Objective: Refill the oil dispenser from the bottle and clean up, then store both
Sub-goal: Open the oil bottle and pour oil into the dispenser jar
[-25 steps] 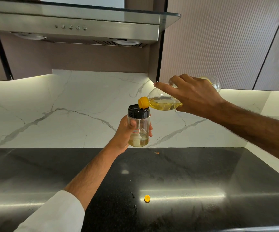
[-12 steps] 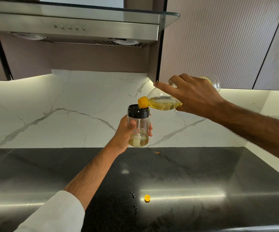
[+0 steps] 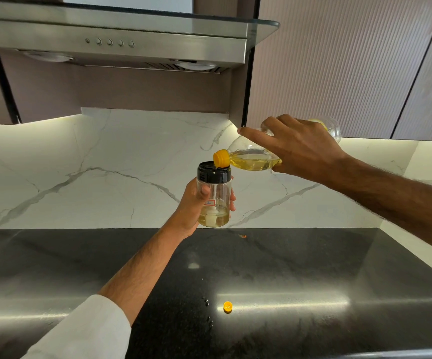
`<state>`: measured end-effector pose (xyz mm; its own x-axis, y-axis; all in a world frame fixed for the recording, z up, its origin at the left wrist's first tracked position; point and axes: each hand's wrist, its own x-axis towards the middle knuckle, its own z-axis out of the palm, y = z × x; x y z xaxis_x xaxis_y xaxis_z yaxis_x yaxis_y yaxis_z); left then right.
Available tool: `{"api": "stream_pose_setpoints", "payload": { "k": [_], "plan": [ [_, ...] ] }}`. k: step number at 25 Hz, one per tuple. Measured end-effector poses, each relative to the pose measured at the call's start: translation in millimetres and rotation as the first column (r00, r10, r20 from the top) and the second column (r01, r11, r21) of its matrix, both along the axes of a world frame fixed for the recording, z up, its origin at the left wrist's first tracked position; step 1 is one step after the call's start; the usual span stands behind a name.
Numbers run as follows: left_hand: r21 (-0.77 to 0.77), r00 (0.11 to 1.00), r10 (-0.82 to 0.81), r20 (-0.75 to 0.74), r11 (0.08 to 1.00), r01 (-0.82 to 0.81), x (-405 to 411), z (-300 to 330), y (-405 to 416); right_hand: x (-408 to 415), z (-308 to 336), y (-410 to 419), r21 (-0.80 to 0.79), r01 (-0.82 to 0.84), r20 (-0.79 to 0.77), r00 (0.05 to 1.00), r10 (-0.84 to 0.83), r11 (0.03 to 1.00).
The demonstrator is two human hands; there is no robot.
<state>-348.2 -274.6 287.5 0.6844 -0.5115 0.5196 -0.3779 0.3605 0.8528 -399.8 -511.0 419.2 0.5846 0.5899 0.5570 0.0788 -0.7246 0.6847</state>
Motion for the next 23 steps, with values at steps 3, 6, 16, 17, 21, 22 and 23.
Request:
{"api": "stream_pose_setpoints", "payload": {
  "k": [3, 6, 16, 17, 21, 22, 23],
  "plan": [
    [-0.001, 1.000, -0.002, 0.004, 1.000, 0.002, -0.7, -0.5, 0.6, 0.2, -0.2, 0.4, 0.001, 0.000, -0.008, 1.000, 0.000, 1.000],
    [0.000, 1.000, -0.003, 0.002, 1.000, 0.003, -0.9, -0.6, 0.6, -0.3, -0.3, 1.0, 0.006, 0.007, -0.023, 1.000, -0.007, 1.000],
    [0.006, 1.000, 0.005, 0.004, 1.000, -0.005, -1.2, -0.2, 0.8, -1.8, 0.2, 0.4, 0.009, 0.010, -0.022, 1.000, -0.010, 1.000],
    [0.005, 1.000, 0.004, 0.004, 1.000, -0.004, -1.3, -0.4, 0.9, -1.6, -0.1, 0.4, 0.006, 0.011, -0.022, 1.000, -0.011, 1.000],
    [0.010, 1.000, 0.013, 0.006, 1.000, -0.013, -2.4, -0.5, 0.7, -1.8, -0.8, 0.6, 0.010, 0.011, -0.020, 1.000, -0.011, 1.000],
    [0.011, 1.000, 0.013, 0.005, 1.000, -0.013, -2.5, -0.2, 0.7, -2.1, -0.9, 0.5, 0.009, 0.011, -0.018, 1.000, -0.011, 1.000],
    [0.012, 1.000, 0.013, 0.004, 1.000, -0.013, -2.6, 0.1, 0.7, -2.2, -1.0, 0.5, 0.008, 0.011, -0.019, 1.000, -0.011, 1.000]
  ]
}}
